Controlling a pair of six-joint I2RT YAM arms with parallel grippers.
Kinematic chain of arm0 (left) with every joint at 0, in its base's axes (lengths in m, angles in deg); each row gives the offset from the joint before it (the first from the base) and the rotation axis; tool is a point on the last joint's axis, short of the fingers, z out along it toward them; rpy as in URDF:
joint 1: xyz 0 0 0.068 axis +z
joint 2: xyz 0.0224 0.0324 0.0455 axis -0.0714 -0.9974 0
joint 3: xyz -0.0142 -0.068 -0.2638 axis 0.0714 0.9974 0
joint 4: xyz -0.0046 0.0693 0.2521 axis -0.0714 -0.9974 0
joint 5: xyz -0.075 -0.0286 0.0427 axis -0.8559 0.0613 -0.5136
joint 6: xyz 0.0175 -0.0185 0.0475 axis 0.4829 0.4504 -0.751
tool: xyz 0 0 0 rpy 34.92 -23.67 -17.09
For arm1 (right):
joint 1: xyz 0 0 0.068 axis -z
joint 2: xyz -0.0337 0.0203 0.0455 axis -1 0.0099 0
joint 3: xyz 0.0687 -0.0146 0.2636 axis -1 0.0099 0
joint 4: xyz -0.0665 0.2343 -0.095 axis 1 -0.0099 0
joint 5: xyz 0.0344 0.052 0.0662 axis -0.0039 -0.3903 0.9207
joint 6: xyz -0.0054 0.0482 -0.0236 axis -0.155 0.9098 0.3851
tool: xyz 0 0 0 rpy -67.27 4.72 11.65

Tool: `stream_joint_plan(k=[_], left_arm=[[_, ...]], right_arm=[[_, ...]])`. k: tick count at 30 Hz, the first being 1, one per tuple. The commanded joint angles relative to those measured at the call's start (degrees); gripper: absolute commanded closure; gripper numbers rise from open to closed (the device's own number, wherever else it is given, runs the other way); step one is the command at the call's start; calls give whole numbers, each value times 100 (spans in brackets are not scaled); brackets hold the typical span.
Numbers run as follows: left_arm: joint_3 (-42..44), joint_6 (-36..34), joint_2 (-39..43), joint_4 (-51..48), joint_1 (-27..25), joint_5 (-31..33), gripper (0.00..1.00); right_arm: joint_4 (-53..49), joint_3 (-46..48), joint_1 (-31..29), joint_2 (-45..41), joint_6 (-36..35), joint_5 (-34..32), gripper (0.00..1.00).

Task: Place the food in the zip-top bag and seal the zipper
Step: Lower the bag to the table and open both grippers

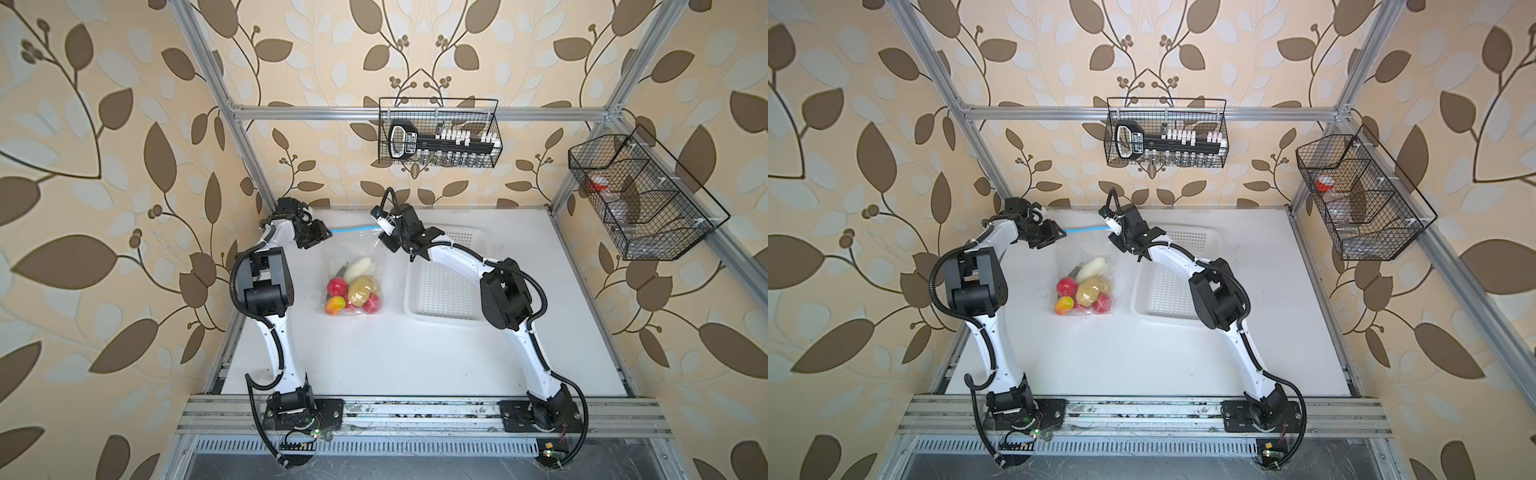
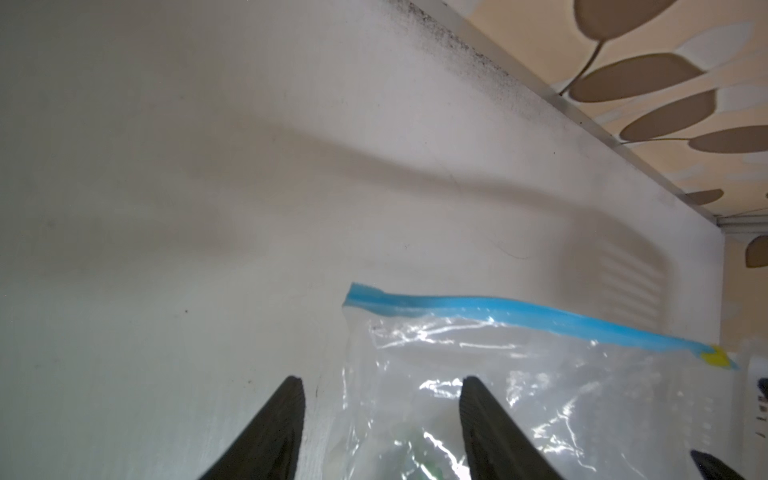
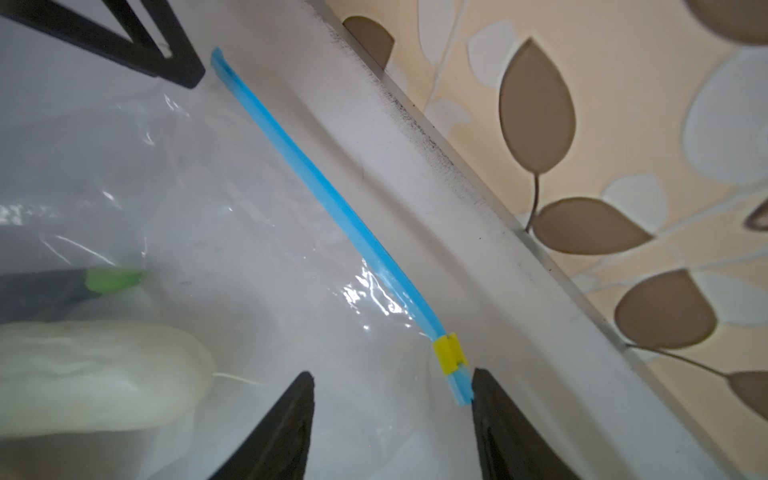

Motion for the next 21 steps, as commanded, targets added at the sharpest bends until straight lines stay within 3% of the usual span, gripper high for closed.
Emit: stream_joint_plan(k=[1,3,10,21], left_arm=[[-323,54,192,298,64,-207,16],[-308,125,379,291,61,-43,1],[123,-9,1291,206,69,125,1],[1113,-334,2627,72,66,-166,1]], right_arm=[[109,-192,-8,-173,91,227,11],[57,-175,-16,-327,168,322,1],[6,138,-8,-1108,535,281,0],[-326,719,-21,-2096,830,293,0]])
